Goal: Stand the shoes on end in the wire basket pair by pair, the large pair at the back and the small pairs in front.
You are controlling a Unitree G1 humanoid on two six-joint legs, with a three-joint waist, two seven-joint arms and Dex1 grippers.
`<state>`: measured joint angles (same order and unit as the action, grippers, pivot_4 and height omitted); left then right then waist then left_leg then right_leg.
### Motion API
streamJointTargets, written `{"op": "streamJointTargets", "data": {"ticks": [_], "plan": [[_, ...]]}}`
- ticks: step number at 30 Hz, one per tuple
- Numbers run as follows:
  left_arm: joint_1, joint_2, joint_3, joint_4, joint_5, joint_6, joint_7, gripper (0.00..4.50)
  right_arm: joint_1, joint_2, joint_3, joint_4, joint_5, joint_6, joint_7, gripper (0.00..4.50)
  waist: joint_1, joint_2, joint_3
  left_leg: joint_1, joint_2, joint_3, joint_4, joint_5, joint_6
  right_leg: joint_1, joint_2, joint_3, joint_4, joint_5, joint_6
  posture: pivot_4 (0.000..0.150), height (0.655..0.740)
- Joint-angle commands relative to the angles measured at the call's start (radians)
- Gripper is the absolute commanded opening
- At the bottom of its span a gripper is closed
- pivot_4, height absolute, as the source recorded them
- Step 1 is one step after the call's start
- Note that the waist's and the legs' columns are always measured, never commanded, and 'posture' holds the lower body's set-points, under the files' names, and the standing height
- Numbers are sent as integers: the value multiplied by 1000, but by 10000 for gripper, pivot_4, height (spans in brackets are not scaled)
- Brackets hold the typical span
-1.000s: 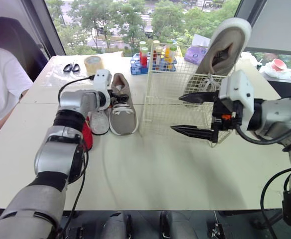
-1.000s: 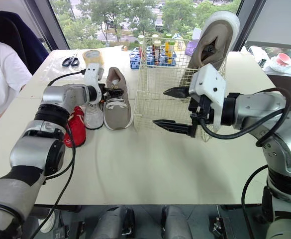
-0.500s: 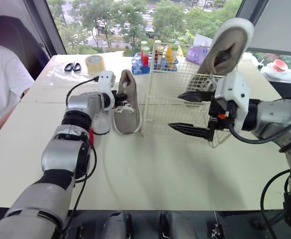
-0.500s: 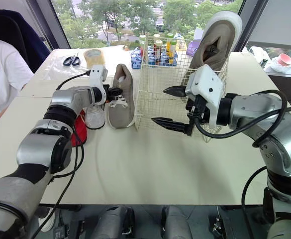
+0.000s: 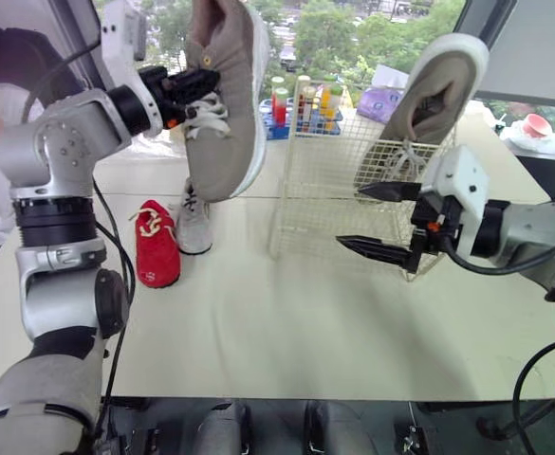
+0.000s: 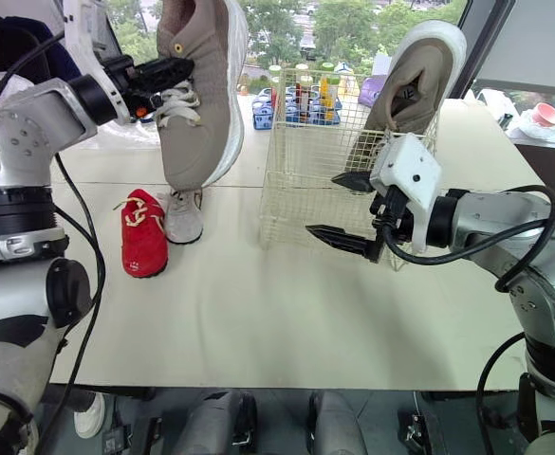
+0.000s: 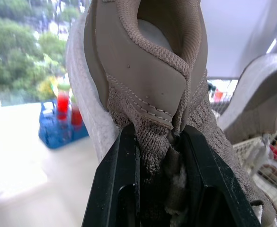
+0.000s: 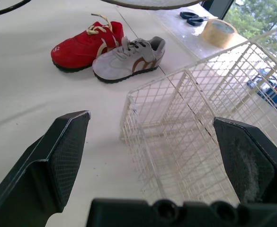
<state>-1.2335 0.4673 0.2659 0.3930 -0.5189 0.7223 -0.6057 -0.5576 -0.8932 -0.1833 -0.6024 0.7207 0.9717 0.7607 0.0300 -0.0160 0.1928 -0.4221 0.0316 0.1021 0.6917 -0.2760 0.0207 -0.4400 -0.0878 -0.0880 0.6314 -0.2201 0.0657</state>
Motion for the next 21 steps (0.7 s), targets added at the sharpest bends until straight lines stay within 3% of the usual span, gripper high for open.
{"op": "streamJointTargets", "data": {"ticks": [1, 10, 17, 21], "plan": [[-164, -109, 4, 136, 86, -461, 30, 5118, -21, -2, -7, -9, -2, -31, -17, 45000, 12, 0, 0, -3, 0, 0, 3, -2, 3, 0, 0, -1, 0, 1, 0, 1500, 7400], [-366, -369, -47, 718, 295, -1276, 137, 5118, 5, 7, -29, -53, 22, -27, -73, 45000, 9, 0, 0, -5, -2, 5, 8, -5, 8, 0, -2, 2, -4, 6, 8, 1500, 7400], [-390, -433, -86, 866, 429, -1540, 295, 5118, 24, 9, -48, -102, 70, 4, -139, 45000, 6, 0, 0, -6, -1, 5, 7, -8, 15, -3, -2, 2, -4, 6, 8, 1500, 7400], [-419, -430, -88, 893, 472, -1574, 381, 5118, 31, 14, -53, -126, 101, 20, -176, 45000, 8, 0, 0, -6, -1, 5, 7, -9, 15, -3, -2, 2, -3, 6, 8, 1500, 7400]]}}
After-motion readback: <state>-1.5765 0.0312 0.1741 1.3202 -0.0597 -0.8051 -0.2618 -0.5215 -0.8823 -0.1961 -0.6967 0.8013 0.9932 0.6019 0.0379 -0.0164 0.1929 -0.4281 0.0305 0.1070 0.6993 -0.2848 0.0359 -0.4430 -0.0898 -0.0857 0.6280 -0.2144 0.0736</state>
